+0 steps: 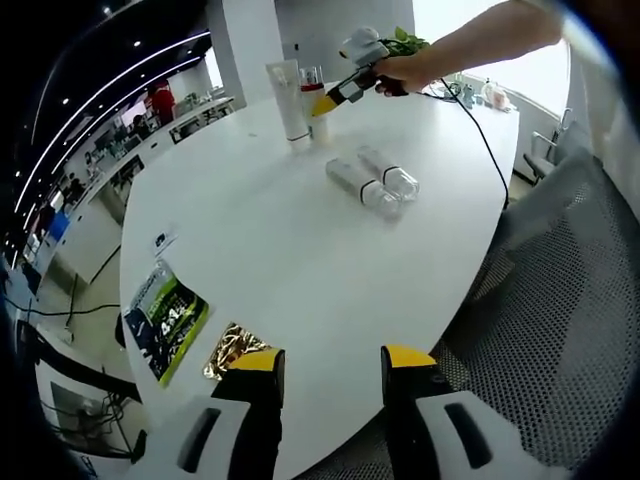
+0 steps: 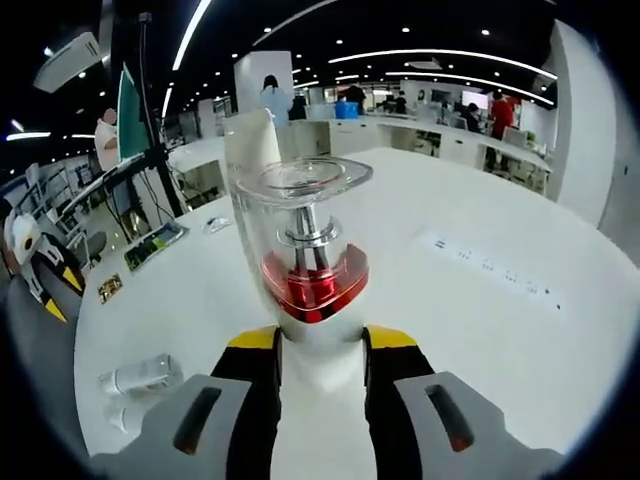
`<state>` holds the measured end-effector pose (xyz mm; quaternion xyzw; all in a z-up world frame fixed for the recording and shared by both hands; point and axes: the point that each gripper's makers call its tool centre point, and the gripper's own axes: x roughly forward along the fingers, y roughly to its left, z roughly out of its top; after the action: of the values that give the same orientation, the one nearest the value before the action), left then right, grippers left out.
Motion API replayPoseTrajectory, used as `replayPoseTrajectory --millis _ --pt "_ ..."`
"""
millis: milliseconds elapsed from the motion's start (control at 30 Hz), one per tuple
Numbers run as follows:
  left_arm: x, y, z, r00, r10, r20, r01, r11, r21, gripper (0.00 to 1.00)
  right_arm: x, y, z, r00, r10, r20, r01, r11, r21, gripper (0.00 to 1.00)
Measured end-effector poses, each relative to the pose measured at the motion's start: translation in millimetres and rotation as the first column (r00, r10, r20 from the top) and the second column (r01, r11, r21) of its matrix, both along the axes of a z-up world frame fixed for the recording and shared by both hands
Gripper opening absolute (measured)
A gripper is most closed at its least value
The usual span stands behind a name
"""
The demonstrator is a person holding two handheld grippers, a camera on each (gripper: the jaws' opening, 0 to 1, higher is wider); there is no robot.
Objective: Arrange the skincare products in the storage area until every visible bottle or jar stands upright without overlapping.
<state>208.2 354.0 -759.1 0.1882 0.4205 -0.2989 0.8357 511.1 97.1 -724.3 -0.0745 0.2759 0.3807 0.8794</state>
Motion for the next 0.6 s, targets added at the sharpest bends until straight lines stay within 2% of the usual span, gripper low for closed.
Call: replayPoseTrajectory --millis 67,167,367,433,533,600 --pt "0.6 0.1 0.5 1.0 0.001 0.003 -0.001 1.0 -0.001 0.4 -3.5 -1.7 1.7 1.0 -0.026 -0.005 0.026 1.0 0.016 0.31" --pt "1.6 0.3 2.0 1.0 0.004 0.011 -0.004 1.0 -0.003 0.4 -15.9 -3.6 -1.7 0.996 -0.074 -0.053 0.077 0.996 0.053 0.34" --pt "2.3 -0.3 4.5 1.0 0.001 0.022 -0.001 1.0 -0.005 0.4 -58.3 0.4 -9.4 0.989 -0.089 -0.115 0.098 0.992 0.078 0.39" --pt "2.9 -0.5 5.8 1.0 -0.001 0.031 0.002 1.0 -0.006 0.4 -70.6 3.2 -12.0 0.99 -0.064 -0.123 0.072 0.995 0.064 0.41" --pt "3.1 -1.2 7.9 0.999 -0.007 0.04 0.007 1.0 -0.007 0.39 -93.9 7.2 -17.8 0.99 0.024 -0.141 -0.024 1.0 0.006 0.41" --pt "3.5 -1.8 9.1 0.999 -0.009 0.047 0.009 1.0 -0.009 0.39 -101.5 9.0 -17.6 0.989 0.06 -0.137 -0.064 0.998 -0.023 0.41"
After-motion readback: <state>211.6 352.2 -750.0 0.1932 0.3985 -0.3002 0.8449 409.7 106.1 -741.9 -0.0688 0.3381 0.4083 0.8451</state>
